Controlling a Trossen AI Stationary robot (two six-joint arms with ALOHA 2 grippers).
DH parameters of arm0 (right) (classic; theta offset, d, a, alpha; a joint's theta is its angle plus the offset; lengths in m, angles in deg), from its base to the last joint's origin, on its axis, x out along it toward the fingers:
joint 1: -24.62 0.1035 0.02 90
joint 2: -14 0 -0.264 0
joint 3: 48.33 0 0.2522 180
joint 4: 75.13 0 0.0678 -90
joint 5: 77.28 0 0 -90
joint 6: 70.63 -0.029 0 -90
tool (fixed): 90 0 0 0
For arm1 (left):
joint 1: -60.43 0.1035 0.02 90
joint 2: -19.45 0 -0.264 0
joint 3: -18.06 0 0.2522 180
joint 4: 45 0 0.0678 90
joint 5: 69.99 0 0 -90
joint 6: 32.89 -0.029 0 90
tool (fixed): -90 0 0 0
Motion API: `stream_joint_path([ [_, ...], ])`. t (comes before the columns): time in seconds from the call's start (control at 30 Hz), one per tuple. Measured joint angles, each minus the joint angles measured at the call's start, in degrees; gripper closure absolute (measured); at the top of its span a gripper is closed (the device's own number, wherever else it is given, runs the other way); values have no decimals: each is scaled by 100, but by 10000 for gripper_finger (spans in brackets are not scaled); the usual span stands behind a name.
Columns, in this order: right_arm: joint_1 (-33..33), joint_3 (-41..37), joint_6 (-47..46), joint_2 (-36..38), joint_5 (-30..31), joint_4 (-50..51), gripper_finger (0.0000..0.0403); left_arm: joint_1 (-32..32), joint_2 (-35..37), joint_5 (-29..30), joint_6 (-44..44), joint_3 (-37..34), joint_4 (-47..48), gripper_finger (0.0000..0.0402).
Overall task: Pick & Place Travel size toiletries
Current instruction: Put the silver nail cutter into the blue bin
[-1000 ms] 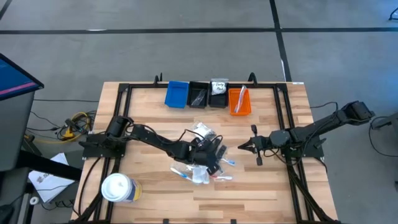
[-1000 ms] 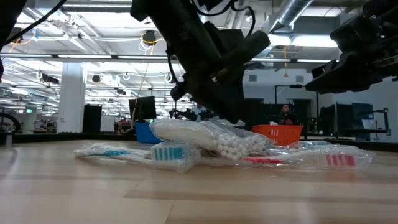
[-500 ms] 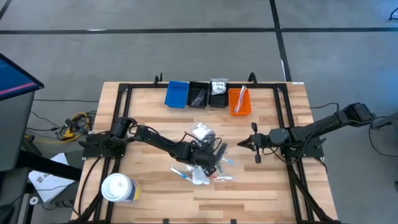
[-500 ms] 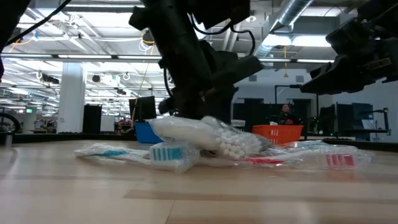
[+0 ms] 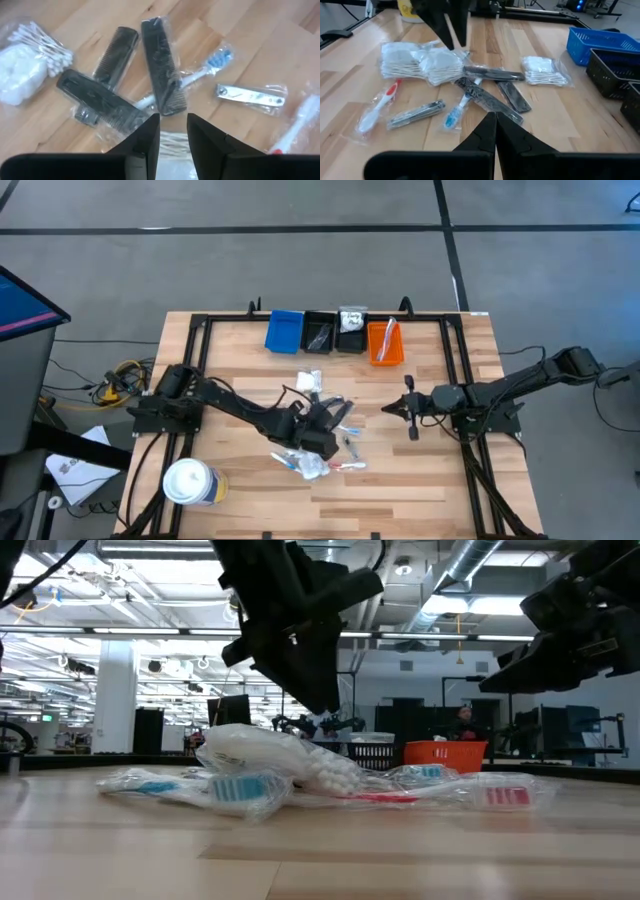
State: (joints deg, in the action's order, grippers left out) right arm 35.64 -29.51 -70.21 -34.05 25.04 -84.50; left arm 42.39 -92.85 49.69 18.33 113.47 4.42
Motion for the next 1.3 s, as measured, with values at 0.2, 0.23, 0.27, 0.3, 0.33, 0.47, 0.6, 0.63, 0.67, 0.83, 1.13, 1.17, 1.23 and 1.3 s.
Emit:
stream_joint_path([
  [0.2, -225, 0, -512, -1, 375, 387, 403, -20, -18, -208, -257, 1, -300, 311],
  [0.23, -280, 0, -593, -1, 429, 447, 403, -21, -35, -460, -338, 1, -439, 311],
  [0.27, -331, 0, -635, -2, 433, 498, 403, -28, -74, -726, -417, 15, -622, 312],
  [0.3, -382, 0, -644, -2, 431, 532, 403, -47, -107, -971, -431, 20, -739, 311],
  [0.33, -415, 0, -647, -2, 429, 535, 403, -74, -129, -1184, -424, 12, -690, 311],
  [0.47, -449, 0, -647, 0, 432, 528, 403, -260, -368, -1762, -194, 9, -571, 311],
  [0.6, -418, 0, -655, 0, 431, 513, 403, -326, -653, -1844, -105, 10, -603, 311],
  [0.63, -390, 0, -690, 0, 431, 516, 403, -317, -707, -1742, -99, 20, -619, 312],
  [0.67, -374, 0, -697, 0, 431, 516, 403, -308, -730, -1589, -91, 28, -617, 311],
  [0.83, -270, 0, -697, 0, 428, 506, 403, -282, -690, -680, -81, 3, -404, 312],
  [1.13, -279, 0, -667, 0, 428, 529, 403, -175, -446, -227, 439, 4, 671, 312],
  [1.17, -279, 0, -666, 0, 426, 550, 403, -183, -445, -243, 439, 4, 672, 312],
  [1.23, -279, 0, -649, 0, 426, 580, 403, -222, -443, -277, 439, 4, 680, 312],
  [1.3, -279, 0, -649, 0, 424, 599, 403, -273, -443, -299, 439, 4, 680, 312],
])
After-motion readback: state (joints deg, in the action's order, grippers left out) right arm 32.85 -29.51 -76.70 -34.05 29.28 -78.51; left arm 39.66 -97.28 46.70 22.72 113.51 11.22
